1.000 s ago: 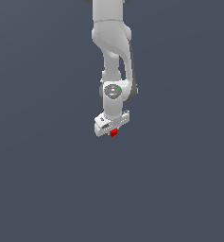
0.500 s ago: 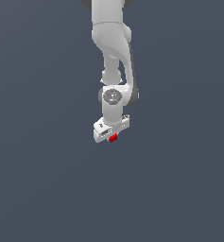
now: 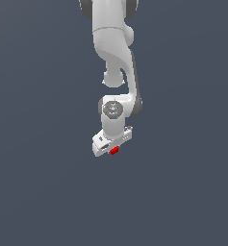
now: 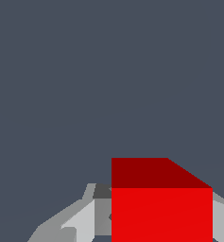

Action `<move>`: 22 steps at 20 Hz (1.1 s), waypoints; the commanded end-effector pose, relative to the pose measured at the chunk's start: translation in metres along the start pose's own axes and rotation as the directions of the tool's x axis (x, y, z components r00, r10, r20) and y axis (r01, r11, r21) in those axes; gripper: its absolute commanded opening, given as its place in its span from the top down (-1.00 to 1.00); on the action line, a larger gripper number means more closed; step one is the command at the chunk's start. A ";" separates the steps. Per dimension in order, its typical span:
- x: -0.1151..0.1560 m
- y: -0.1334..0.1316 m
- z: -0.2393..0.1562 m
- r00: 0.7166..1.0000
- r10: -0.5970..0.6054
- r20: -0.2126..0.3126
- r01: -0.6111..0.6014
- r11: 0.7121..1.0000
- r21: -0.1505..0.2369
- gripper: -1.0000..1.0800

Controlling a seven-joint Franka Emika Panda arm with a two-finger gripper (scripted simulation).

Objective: Pick up the red cube and move it to a goal position.

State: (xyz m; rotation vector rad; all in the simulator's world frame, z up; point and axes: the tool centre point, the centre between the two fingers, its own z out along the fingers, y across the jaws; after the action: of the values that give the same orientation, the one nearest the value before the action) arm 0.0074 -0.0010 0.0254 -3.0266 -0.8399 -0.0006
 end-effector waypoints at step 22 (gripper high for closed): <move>0.066 0.047 -0.003 1.000 0.000 0.000 0.000 1.000 0.000 1.00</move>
State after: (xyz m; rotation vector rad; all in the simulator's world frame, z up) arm 0.0872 -0.0074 0.0281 -3.0268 -0.8402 0.0009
